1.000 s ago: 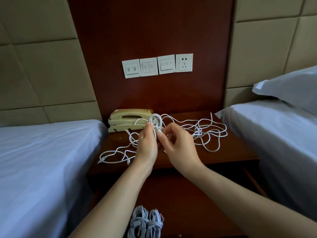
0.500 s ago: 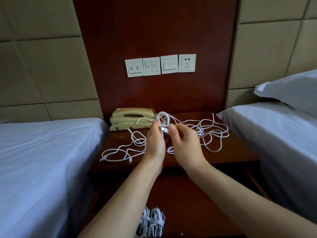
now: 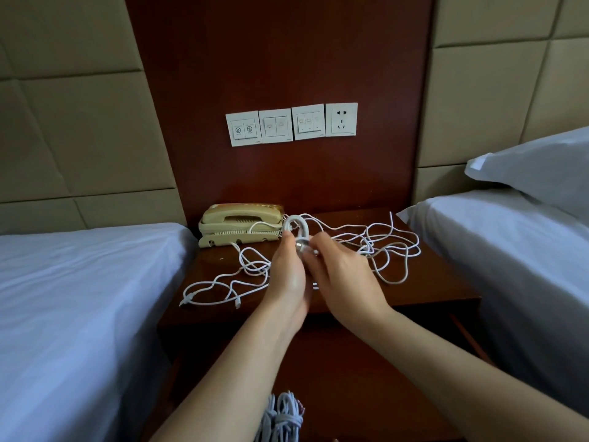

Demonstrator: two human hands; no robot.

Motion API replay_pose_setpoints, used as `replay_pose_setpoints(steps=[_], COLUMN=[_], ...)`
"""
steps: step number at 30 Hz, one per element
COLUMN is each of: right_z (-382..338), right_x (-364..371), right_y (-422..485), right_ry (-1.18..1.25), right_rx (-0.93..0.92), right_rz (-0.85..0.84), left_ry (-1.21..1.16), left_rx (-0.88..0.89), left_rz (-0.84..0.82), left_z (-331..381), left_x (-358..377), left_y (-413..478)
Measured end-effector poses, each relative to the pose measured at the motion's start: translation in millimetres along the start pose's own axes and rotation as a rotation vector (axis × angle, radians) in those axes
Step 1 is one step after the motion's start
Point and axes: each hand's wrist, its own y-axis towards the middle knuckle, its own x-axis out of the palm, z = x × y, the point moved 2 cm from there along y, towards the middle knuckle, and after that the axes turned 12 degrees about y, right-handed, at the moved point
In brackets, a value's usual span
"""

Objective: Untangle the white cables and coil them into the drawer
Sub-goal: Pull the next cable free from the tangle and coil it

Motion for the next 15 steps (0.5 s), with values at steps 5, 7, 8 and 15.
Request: replay_pose_setpoints(steps=[5,7,8,15], right_z=[2,2,2,1], right_x=[-4,-6,-8,-20], right_y=[4,7,9,14], right_ry=[-0.006,0.001,0.005,-0.147], right_rx=[-0.038,-0.034,-0.030,-0.064], right_rz=[-0.011,-0.022,-0.032,-0.225], left_ry=[-0.092,-0.097,-0.085,-0.043], left_rx=[-0.034,-0.032,-0.028,-0.045], left_rz=[-0.032,-0.049,-0.053,-0.073], left_z=[5,7,7,5], left_x=[0,0,0,-1], left_y=[-5,-5,-5,-4])
